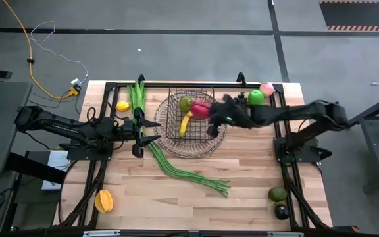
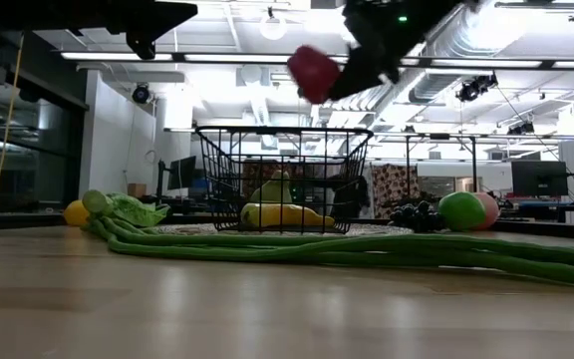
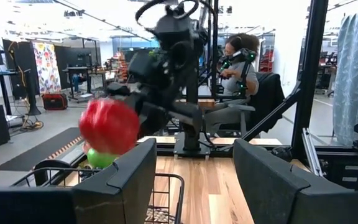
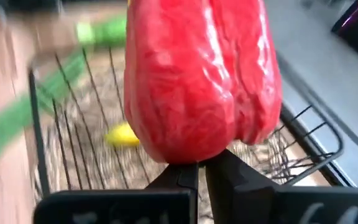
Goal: Build produce basket
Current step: Put the red bell pepper into the black mesh basket
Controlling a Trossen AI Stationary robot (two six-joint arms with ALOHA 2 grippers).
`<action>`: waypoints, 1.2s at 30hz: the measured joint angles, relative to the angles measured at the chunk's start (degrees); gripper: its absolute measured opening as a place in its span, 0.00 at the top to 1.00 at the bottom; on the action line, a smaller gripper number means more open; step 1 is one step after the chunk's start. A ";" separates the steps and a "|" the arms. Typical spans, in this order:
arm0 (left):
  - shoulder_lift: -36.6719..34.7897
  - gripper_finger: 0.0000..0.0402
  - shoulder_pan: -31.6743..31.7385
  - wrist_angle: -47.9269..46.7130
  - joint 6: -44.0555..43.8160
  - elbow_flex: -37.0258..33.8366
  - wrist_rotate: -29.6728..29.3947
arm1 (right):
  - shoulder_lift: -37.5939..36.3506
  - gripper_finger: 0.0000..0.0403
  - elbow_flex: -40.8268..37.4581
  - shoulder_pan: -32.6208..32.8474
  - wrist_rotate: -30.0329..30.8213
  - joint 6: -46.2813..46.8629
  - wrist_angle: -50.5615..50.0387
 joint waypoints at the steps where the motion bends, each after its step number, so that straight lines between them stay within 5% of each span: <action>1: 0.00 0.50 0.02 -0.05 0.02 0.00 0.00 | 2.33 1.00 3.38 -0.66 -1.66 -0.77 -3.96; 7: 0.00 0.50 0.00 -0.20 0.02 0.00 0.00 | 14.52 1.00 19.65 -4.63 -3.96 -3.90 -20.53; 13: 0.01 0.50 0.00 -0.24 0.02 0.00 0.00 | 23.26 1.00 27.56 -8.22 -7.65 -5.97 -21.67; 23: 0.00 0.50 0.00 -0.35 0.02 0.00 0.02 | 32.51 0.98 29.96 -11.33 -15.04 -5.96 -15.80; 36: 0.00 0.50 0.00 -0.39 0.03 0.00 0.02 | 33.46 0.97 29.96 -11.43 -15.83 -4.09 -15.75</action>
